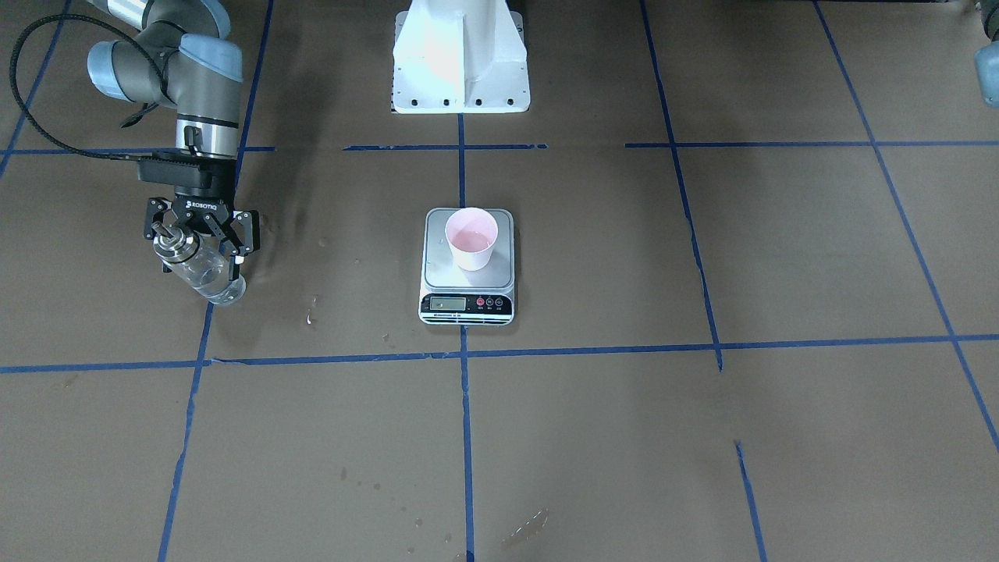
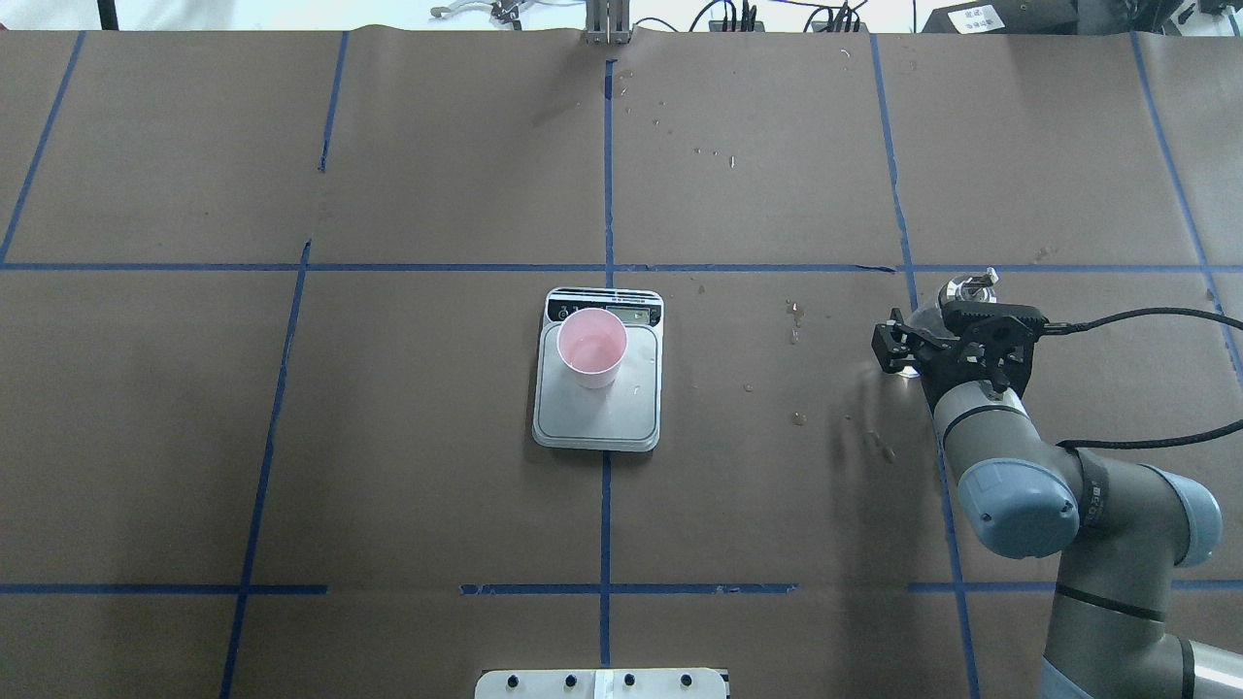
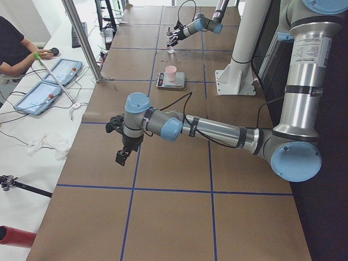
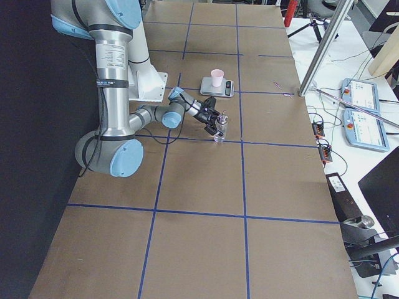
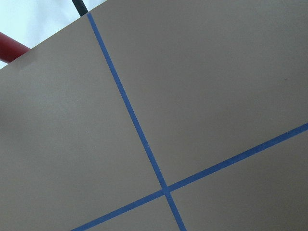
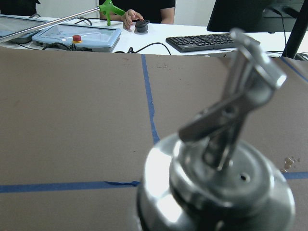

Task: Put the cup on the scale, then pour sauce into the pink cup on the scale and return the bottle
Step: 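Lift the glass bottle with the right gripper toward the pink cup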

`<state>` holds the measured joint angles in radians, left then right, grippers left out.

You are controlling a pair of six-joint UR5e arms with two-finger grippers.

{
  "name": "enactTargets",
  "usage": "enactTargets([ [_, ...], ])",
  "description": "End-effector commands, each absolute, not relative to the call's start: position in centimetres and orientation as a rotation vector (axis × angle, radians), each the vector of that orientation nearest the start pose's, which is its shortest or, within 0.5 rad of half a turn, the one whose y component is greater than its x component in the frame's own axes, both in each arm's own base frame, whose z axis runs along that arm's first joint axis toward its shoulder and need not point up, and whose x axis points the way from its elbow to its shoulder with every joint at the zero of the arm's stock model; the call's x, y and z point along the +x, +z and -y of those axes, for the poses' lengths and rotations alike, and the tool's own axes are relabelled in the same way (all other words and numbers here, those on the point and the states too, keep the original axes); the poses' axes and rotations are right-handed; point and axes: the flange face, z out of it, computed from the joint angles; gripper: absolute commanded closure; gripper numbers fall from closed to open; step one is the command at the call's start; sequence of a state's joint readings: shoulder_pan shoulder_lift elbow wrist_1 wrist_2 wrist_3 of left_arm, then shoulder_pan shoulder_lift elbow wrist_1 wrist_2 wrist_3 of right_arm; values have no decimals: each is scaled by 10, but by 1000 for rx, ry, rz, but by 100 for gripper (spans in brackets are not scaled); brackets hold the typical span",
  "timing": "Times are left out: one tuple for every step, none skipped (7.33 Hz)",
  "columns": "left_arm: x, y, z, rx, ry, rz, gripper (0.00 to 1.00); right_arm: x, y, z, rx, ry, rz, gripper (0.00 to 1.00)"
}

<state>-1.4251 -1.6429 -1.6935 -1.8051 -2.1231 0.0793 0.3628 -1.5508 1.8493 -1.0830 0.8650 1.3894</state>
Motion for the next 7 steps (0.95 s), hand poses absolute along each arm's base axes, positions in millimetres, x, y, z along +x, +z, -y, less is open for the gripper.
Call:
enactTargets([
  [-2,546,547,402,335,-560,0,-403,454,368,851,452,553,99],
  [-2,546,547,402,332,-559,0,-398,447,372,853,459,564,100],
  [-2,545,548,403,334,-560,0,-389,431,378,845,477,600,100],
  [-2,544,548,405,333,-561,0,-370,394,378,843,473,661,100],
  [-2,544,548,405,333,-561,0,-358,374,377,877,406,659,100],
  [-2,546,547,402,334,-561,0,-357,359,373,913,322,640,100],
  [-2,546,547,402,334,-561,0,-351,327,374,946,313,682,100],
])
